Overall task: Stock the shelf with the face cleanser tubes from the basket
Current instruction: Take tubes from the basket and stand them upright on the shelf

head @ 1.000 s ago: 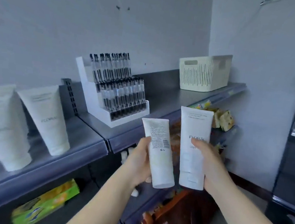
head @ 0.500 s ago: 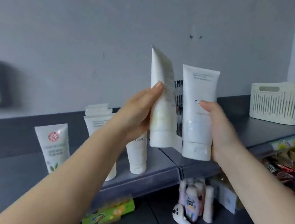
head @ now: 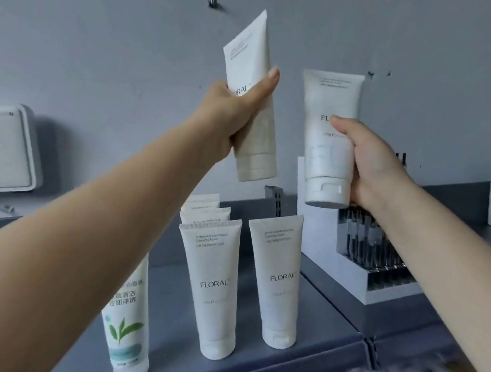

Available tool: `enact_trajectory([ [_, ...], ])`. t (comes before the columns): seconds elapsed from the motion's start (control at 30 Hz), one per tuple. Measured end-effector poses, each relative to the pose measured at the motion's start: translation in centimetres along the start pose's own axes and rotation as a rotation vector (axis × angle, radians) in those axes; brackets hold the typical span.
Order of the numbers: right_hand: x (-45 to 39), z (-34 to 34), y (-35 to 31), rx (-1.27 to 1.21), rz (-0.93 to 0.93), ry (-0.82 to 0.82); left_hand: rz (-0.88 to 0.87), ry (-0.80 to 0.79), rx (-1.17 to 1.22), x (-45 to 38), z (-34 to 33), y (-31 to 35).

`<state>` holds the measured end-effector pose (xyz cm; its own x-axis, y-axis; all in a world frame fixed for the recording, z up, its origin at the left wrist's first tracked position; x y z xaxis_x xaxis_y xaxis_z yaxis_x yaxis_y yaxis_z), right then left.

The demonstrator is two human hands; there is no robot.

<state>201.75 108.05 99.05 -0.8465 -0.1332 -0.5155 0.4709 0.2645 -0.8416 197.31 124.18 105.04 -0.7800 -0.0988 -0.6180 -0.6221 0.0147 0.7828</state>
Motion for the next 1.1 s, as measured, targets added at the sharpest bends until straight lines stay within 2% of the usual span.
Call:
enact_trajectory([
  [0.17,-3.9,-0.3,1.7,0.108,0.025,-0.119,0.012,0.098,-0.068,-2.7,2.1,-1.4],
  [0.27,-5.6,-0.5,2.8,0.123,0.005,-0.188,0.064,0.13,-0.011,-3.7,3.0,-2.1],
  [0.37,-6.5,-0.8,4.8,0.206,-0.047,-0.256,0.092,0.109,0.032,-4.4,3.4,-2.9],
  [0.5,-6.2,-1.8,8.6,0.303,-0.147,-0.383,0.119,0.134,-0.035,-5.2,4.6,-3.9],
  [0.67,-5.3,-2.2,12.5,0.539,-0.22,-0.553,0.092,0.156,-0.051,-6.0,5.9,-4.3],
  [0.83,-4.0,-2.8,14.6,0.527,-0.285,-0.687,0.141,0.131,-0.101,-6.2,6.1,-5.6],
  [0.93,-3.2,-3.1,15.8,0.582,-0.282,-0.76,0.151,0.188,-0.11,-6.4,6.9,-5.9],
  [1.1,-2.5,-3.5,17.0,0.61,-0.29,-0.789,0.162,0.207,-0.19,-6.5,8.0,-6.2],
])
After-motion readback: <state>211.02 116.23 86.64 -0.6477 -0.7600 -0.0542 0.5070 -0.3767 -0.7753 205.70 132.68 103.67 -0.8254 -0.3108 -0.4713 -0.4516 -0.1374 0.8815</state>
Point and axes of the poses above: each hand's wrist, its own x-axis away from the middle knuckle, its own z-axis out of the back of the hand, y = z × x, the point moved 7 cm from there along -x, towards the middle knuckle, and after that the axes turned 11 degrees about x, right-handed, at the moved point
